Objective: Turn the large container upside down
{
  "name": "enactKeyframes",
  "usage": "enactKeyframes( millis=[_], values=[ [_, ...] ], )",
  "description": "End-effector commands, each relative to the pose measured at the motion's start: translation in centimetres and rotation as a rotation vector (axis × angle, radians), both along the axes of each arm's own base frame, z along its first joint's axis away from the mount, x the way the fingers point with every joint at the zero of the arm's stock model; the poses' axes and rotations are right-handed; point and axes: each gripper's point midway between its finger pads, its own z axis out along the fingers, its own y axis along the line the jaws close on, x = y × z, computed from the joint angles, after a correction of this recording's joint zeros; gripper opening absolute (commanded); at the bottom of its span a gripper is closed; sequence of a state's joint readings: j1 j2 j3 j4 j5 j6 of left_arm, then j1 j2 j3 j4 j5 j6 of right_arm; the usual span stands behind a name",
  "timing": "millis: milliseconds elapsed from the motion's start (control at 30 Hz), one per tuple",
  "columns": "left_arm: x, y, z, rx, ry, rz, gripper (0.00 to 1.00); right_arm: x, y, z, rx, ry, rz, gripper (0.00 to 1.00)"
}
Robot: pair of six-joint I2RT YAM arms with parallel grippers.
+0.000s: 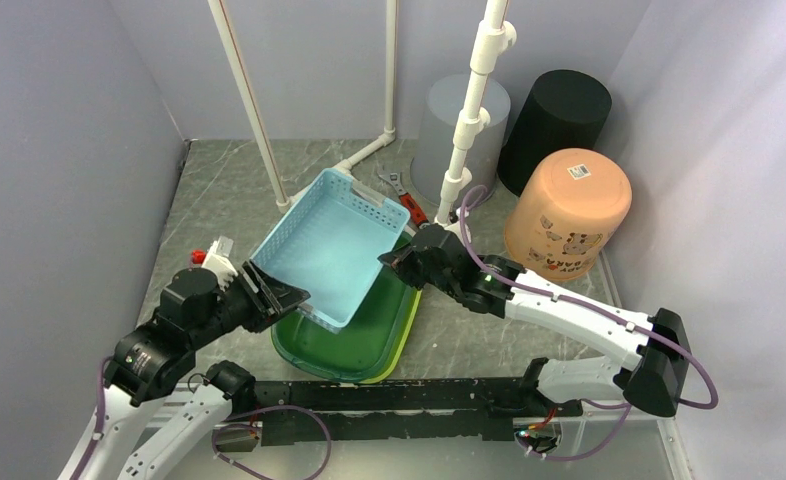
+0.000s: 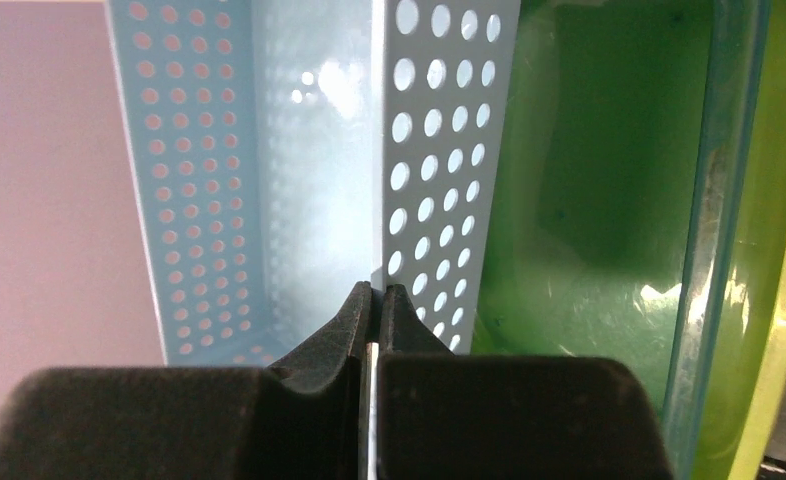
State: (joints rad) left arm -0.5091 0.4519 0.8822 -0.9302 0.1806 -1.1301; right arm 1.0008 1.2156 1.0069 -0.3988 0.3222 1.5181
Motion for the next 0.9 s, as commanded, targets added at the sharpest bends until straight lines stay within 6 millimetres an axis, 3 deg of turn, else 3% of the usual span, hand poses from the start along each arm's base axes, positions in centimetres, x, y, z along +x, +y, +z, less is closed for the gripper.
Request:
enactKeyframes(
  millis=[0, 133, 233, 400, 633, 767, 867],
  values=[
    [3.0, -0.4, 3.0, -0.069, -0.169, 0.059, 0.52, 0.0, 2.1, 2.7, 0.167, -0.024, 0.039, 0.0],
    [3.4, -0.2, 2.9, -0.064, -0.197, 0.076, 0.53, -0.3, 2.4, 2.9, 0.194, -0.018, 0.055, 0.0],
    [4.1, -0.1, 4.2, -0.112, -0.28, 0.104, 0.5, -0.7, 2.7, 2.7, 0.224, -0.003, 0.069, 0.0],
    [4.5, 0.4, 6.6, -0.093, -0.361, 0.118, 0.3, -1.3, 3.1, 2.0, 0.227, 0.02, 0.098, 0.0],
    [4.7, 0.7, 8.8, 0.008, -0.427, 0.083, 0.03, -1.2, 3.5, 2.5, 0.189, -0.023, 0.143, 0.01],
    [5.3, 2.0, 9.8, 0.159, -0.473, 0.086, 0.03, -1.3, 3.3, 2.2, 0.126, -0.055, 0.174, 0.16],
    [6.0, 3.7, 10.8, 0.303, -0.516, 0.109, 0.03, -1.5, 2.7, 1.8, 0.082, -0.073, 0.185, 0.38]
  ],
)
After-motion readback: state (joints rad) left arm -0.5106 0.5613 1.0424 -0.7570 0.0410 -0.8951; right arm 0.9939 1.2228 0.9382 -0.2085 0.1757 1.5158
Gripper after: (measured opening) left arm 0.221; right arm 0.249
